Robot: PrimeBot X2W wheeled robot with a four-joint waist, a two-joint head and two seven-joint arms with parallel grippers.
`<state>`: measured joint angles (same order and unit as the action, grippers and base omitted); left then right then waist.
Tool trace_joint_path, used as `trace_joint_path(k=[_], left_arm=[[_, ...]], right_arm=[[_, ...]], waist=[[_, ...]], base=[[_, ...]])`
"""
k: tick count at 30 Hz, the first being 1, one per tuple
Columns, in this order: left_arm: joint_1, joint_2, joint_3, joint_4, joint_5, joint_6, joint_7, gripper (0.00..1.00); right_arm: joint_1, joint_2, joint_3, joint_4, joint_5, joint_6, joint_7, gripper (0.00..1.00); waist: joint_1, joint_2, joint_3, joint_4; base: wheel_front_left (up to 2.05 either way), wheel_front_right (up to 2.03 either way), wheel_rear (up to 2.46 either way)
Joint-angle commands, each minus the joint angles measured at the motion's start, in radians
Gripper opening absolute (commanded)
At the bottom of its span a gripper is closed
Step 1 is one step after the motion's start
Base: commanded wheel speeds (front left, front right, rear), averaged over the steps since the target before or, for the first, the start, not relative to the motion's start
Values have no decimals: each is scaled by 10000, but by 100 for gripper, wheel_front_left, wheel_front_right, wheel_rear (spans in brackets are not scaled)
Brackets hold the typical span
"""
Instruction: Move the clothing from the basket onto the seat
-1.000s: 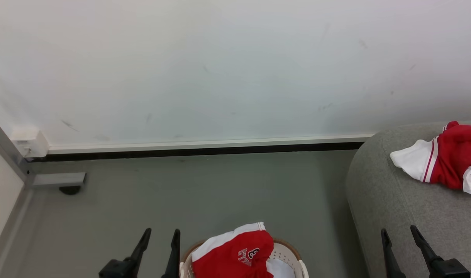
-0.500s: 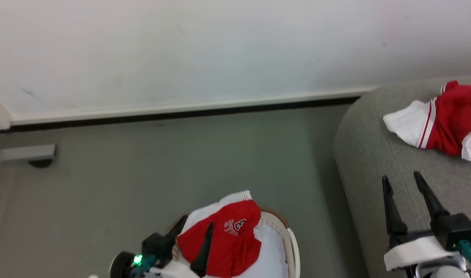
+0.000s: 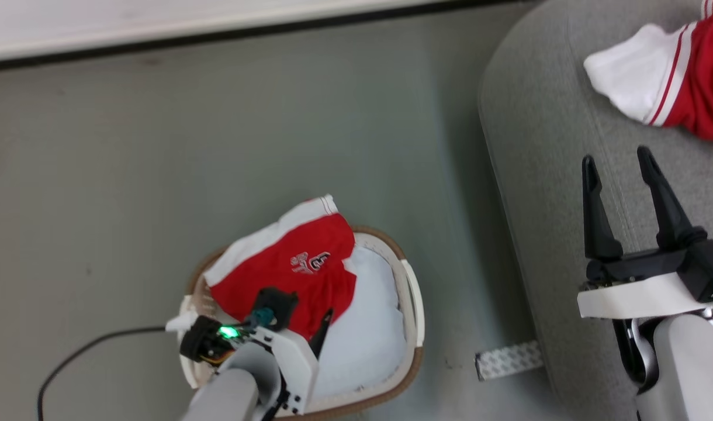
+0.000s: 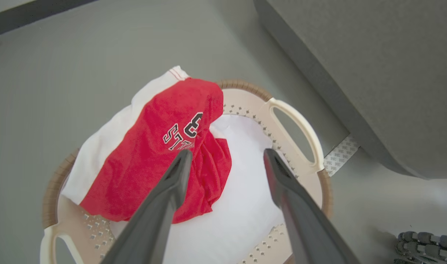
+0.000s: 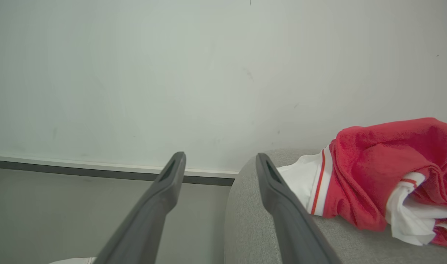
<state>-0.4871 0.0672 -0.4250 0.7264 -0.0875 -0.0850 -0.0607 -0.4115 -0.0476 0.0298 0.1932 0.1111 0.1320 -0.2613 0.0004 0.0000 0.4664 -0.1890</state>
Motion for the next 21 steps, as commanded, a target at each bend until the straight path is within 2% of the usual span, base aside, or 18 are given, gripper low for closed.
trace_joint_path(k=[1,7,15,21], left_arm=[[-237,147,27,158,59,-14,92,100],[-1268,383,103,1452,167,259,635,100],[-2616,691,241,2850,312,1032,690,100],[-3384,825,336,3581,152,1092,400,100]], right_arm=[[-217,-17,30,-73,62,-25,-26,100],[-815,-17,163,-529,318,-25,-26,100],[-1291,-17,203,-1202,522,-26,-26,100],[-1439,-18,284,-1583,577,-26,-27,100]], waist=[[-4,0,1083,-645],[-4,0,2344,-1009],[-4,0,3583,-1161],[-4,0,4221,-1181]], base=[[0,0,0],[0,0,0],[0,0,0],[0,0,0]])
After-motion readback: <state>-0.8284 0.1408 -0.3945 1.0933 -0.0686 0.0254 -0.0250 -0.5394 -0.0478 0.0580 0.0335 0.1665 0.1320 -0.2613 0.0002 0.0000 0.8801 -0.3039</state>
